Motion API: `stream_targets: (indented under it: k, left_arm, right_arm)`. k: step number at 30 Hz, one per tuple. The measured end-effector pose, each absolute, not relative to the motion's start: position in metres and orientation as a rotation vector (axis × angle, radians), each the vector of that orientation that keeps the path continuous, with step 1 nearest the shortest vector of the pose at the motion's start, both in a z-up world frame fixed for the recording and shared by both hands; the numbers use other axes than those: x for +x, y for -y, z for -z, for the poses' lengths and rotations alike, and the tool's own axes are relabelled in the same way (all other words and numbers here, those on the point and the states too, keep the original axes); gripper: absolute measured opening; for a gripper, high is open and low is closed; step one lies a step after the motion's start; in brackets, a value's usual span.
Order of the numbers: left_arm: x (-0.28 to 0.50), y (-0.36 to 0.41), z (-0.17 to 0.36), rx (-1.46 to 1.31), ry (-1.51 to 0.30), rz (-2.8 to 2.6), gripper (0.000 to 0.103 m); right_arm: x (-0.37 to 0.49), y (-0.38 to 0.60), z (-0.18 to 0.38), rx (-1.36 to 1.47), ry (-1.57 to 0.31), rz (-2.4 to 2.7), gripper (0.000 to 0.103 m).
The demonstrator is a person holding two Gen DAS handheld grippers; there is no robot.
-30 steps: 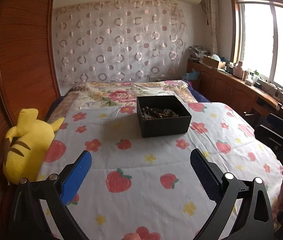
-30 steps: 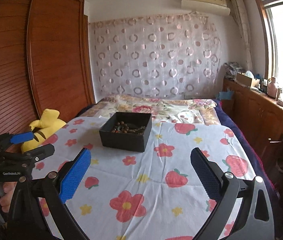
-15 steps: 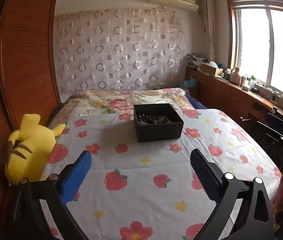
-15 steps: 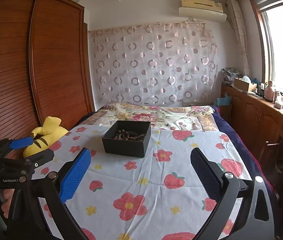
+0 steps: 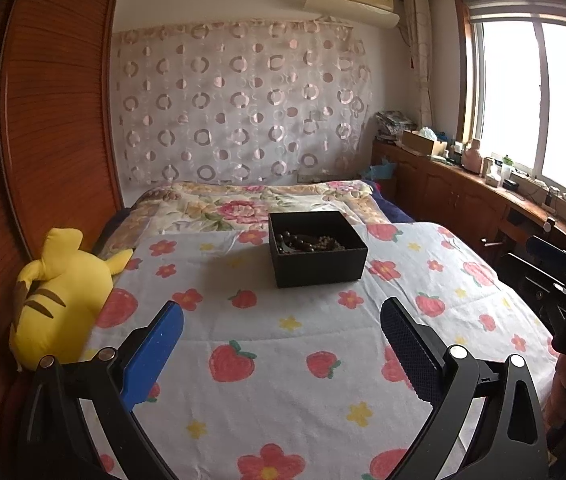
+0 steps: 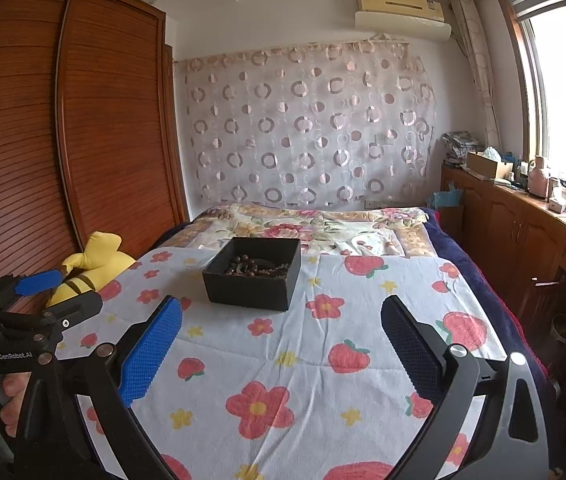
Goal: Organize jewelry
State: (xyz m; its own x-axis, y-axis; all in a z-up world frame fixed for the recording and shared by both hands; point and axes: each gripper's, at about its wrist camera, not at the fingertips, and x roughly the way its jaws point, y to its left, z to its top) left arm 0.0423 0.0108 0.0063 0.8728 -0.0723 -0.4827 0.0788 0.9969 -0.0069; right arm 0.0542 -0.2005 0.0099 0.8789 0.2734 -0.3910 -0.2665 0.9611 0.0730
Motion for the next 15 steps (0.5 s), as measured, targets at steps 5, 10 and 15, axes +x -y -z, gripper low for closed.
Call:
stream_targets:
  k: [5, 10, 15]
  left_arm:
    - [0.0422, -0.0108, -0.0063, 0.012, -0.504, 0.079, 0.095]
    - [0.0419, -0.0106, -0.0064, 0.012, -0.504, 0.08, 0.095]
    - [0.0416, -0.011, -0.0066, 0.012, -0.502, 0.08, 0.095]
  right_arm:
    - [0.0543, 0.2008, -0.0101, 0.019, -0.41, -0.282, 0.101]
    - [0.0539, 0.2012, -0.0098, 0.018, -0.411, -0.28, 0.101]
    - [0.0543, 0.2017, -0.0093, 0.019, -0.411, -0.28, 0.1]
